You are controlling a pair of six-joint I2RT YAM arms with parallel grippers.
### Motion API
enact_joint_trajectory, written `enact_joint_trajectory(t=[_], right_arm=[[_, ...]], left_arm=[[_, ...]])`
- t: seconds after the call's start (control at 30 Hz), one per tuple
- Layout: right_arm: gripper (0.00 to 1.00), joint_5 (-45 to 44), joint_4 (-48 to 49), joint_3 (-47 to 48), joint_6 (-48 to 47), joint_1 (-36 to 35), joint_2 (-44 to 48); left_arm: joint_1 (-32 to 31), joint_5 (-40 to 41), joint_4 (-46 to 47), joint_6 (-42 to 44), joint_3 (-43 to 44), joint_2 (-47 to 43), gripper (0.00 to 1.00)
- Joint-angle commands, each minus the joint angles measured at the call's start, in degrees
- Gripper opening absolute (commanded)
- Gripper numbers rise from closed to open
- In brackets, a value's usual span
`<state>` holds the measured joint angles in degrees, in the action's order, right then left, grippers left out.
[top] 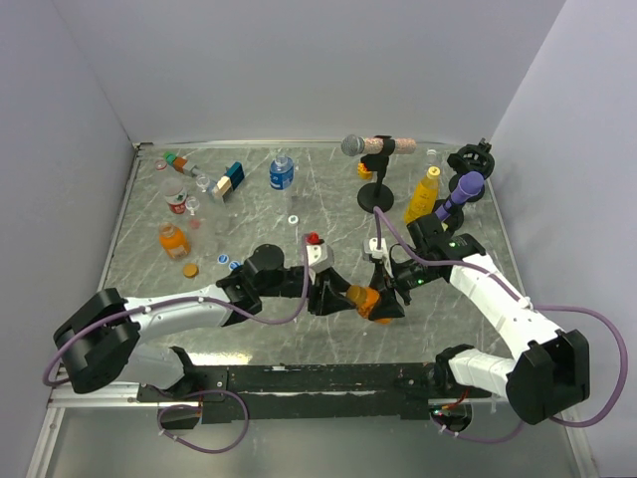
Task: Unscrew the bottle caps
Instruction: Unscrew the bottle cap from the plastic bottle.
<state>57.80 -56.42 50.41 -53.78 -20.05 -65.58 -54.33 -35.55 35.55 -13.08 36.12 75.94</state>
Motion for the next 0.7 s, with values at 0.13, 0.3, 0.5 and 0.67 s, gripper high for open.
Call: enact_joint_trajectory(t=[0.13, 0.3, 0.5, 0.67], right_arm=[[0.08, 1.0, 1.67, 1.0, -2.47, -0.16, 0.02], [0.08, 1.0, 1.67, 1.0, -2.47, -0.16, 0.01], [0.08, 0.91, 1.67, 1.0, -2.47, -0.16, 0.1], [0.08, 1.26, 1.58, 1.0, -2.47, -0.16, 0.02]], left_arm=[[-5.35, 13.22, -20.43, -30.66, 11.25, -0.62, 0.01], [-7.11, 17.0, -19.37, -39.48, 8.8, -3.07, 0.01], [-7.11, 17.89, -21.14, -31.76, 8.18, -7.12, 0.42], [-7.72, 16.39, -18.06, -16.4, 6.95, -10.63, 0.82]])
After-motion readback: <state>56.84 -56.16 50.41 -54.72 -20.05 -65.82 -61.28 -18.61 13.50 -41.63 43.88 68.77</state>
